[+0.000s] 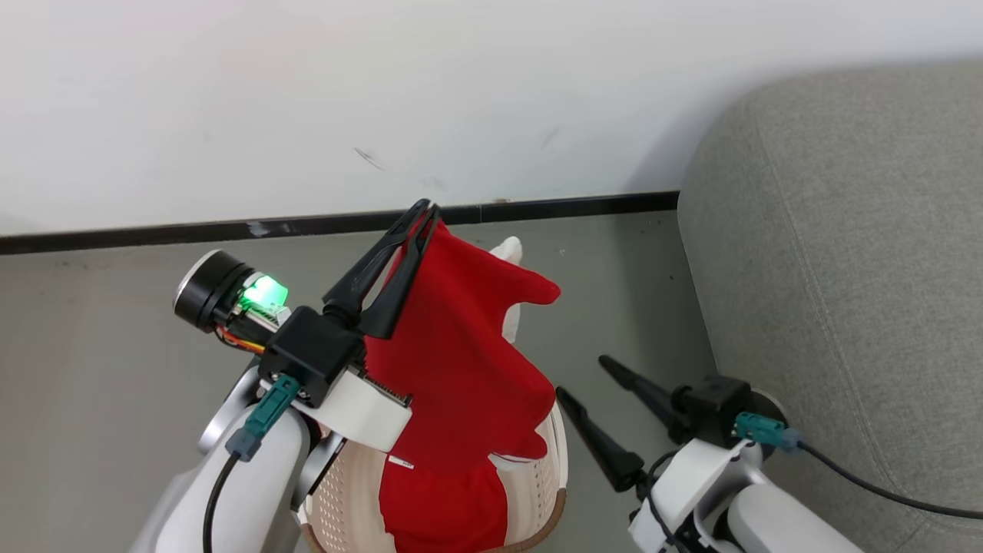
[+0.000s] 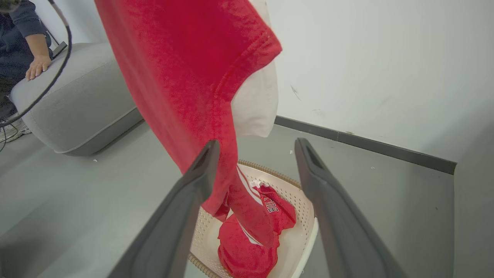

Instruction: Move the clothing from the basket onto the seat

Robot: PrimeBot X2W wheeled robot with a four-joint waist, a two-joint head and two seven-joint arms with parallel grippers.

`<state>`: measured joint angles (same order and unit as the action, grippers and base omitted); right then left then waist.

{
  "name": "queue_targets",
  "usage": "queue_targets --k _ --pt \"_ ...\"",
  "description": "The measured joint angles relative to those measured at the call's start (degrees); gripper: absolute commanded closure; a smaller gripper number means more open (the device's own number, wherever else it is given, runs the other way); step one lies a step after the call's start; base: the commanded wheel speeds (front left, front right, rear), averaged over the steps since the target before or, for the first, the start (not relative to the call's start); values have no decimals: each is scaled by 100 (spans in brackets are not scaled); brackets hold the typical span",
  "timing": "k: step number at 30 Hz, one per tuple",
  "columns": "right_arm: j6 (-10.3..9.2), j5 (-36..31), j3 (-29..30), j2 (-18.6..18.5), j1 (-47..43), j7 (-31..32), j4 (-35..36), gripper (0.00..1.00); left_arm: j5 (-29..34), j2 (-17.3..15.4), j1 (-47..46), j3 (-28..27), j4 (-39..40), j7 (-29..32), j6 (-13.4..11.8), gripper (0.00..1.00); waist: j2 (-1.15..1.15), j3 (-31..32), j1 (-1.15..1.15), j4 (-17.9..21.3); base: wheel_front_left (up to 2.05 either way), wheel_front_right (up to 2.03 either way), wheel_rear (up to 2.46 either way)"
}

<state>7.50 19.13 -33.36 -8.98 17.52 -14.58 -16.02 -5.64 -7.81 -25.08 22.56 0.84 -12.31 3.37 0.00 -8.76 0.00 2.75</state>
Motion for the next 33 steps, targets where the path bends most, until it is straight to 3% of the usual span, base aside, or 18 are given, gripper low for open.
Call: queue_targets --k 4,15,30,31,33 --pt "0 442 -432 8 2 48 -29 0 0 20 -127 88 127 145 68 100 0 184 0 -38 0 0 0" --pt "0 771 -1158 -110 378 134 -224 0 -143 100 -186 253 315 528 133 100 0 534 0 -172 0 0 0" --pt "1 1098 -2219 96 1272 308 -1015 0 -264 248 -270 554 523 983 188 100 0 806 0 -586 0 0 0" --pt "1 1109 -2267 120 1313 307 -1060 2 -294 253 -274 565 533 1004 188 100 0 817 0 -615 0 0 0" --pt "1 1140 -2372 140 1382 304 -1128 44 -302 265 -274 582 542 1055 189 100 0 839 0 -672 0 0 0"
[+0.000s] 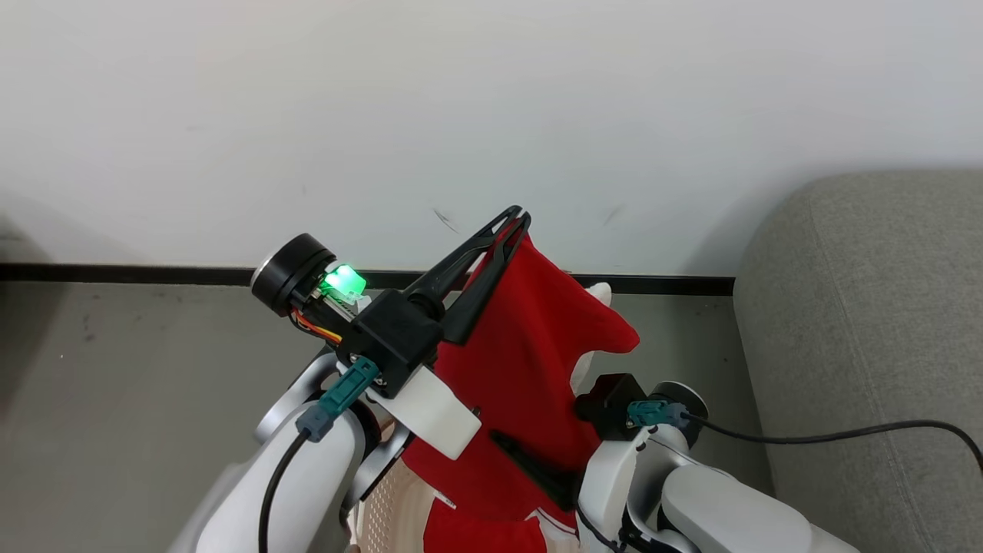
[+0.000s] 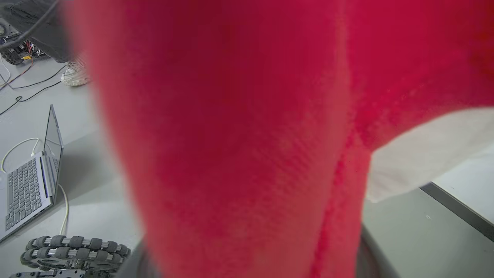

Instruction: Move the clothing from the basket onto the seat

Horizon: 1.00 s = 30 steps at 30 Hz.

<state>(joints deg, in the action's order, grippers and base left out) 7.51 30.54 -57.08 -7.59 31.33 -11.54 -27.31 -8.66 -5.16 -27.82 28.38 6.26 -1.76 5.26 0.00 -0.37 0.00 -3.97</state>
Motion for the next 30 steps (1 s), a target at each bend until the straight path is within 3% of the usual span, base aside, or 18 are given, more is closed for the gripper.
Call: queue_targets --k 4,5,13,23,25,26,27,28,30 --pt "0 2 -151 3 69 -43 -154 81 -159 30 1 7 -5 73 0 100 0 42 0 -102 0 0 0" --pt "0 18 -160 -3 68 -68 -178 100 -210 41 1 7 -20 76 0 100 0 52 0 -124 0 0 0" --pt "0 78 -34 -280 60 -201 -225 100 -408 71 165 -203 -279 118 -65 100 0 104 0 -115 0 0 0" --pt "0 237 734 -771 -55 -266 116 100 -647 108 425 -388 -708 -52 -158 100 0 112 0 144 0 0 0" --pt "0 266 888 -834 -114 -266 207 100 -694 115 490 -428 -779 -100 -169 44 0 115 0 209 0 0 0" --pt "0 278 1001 -862 -151 -266 300 100 -725 122 524 -445 -822 -143 -205 31 0 117 0 244 0 0 0" --pt "0 294 1105 -879 -174 -266 383 100 -748 125 550 -459 -857 -163 -210 10 0 119 0 279 0 0 0" --pt "0 326 1214 -883 -188 -266 478 100 -749 126 582 -476 -882 -214 -210 0 0 120 0 317 0 0 0" --pt "0 385 1404 -896 -210 -266 625 100 -765 130 627 -503 -939 -276 -216 0 0 123 0 391 0 0 0"
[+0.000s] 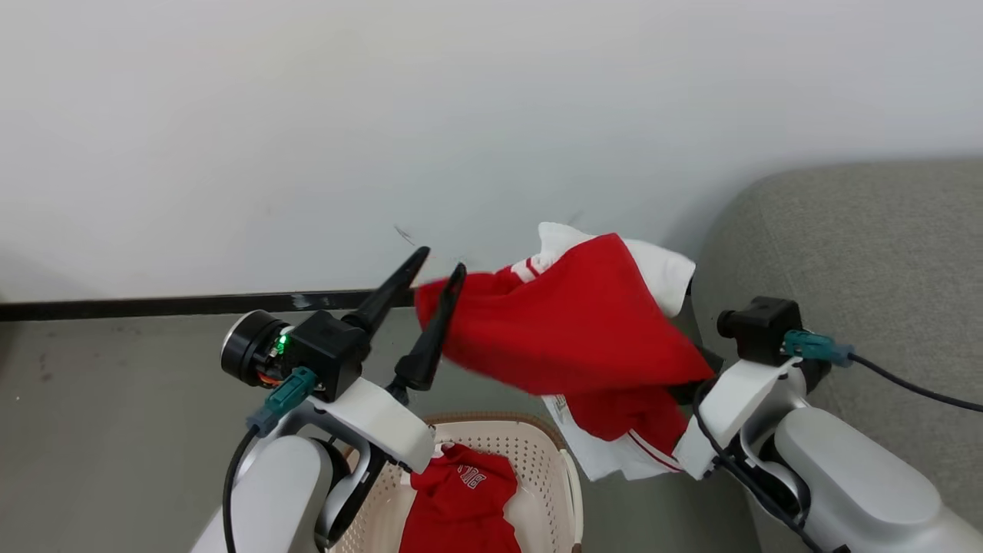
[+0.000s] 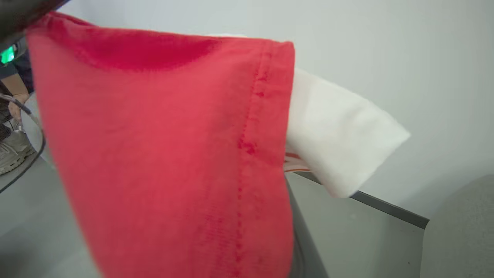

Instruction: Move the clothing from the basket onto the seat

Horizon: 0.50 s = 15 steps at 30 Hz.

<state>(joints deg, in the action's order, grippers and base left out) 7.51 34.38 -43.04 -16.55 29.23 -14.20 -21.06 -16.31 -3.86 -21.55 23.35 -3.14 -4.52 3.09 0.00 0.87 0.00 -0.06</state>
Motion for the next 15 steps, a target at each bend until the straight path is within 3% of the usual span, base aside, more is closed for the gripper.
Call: queue_targets --k 15 --pt "-1 33 1408 -617 -550 -1 427 100 -177 22 491 111 -480 -381 -42 0 0 50 0 628 0 0 0"
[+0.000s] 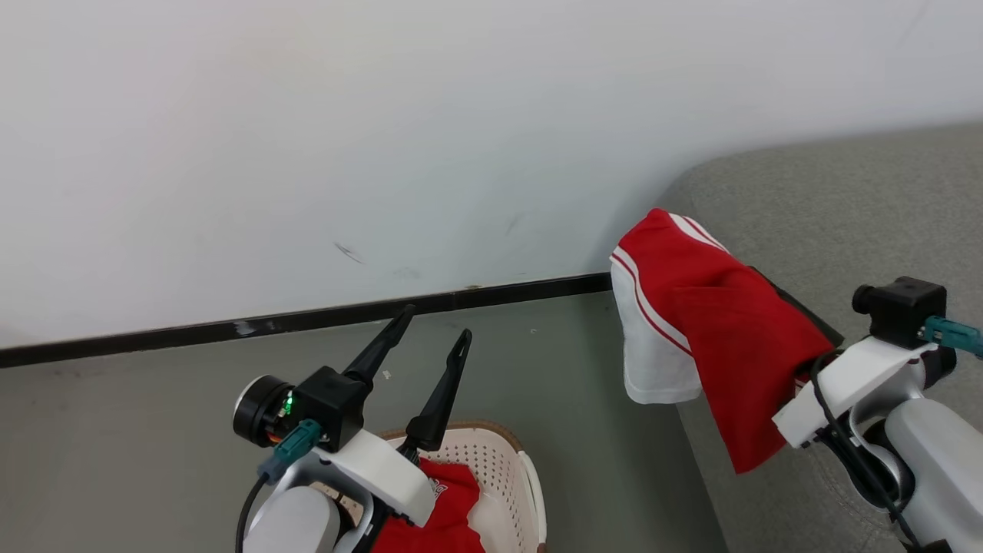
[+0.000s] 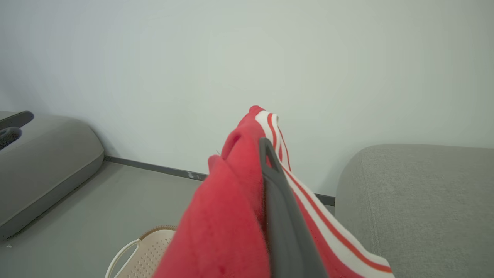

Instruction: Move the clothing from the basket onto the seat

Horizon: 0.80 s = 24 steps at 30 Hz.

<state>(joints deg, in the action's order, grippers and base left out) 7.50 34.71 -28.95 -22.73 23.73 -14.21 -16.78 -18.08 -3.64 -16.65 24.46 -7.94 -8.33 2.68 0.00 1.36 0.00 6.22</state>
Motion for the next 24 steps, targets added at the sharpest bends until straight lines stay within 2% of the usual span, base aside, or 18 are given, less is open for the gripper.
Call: queue_targets --k 11,24 --pt "0 -90 809 -222 -443 0 376 100 -64 31 214 210 -134 -252 57 0 0 43 0 464 0 0 0" --pt "0 -223 1233 -348 -925 -1 717 100 -104 51 444 372 -142 -435 85 0 0 62 0 960 0 0 0"
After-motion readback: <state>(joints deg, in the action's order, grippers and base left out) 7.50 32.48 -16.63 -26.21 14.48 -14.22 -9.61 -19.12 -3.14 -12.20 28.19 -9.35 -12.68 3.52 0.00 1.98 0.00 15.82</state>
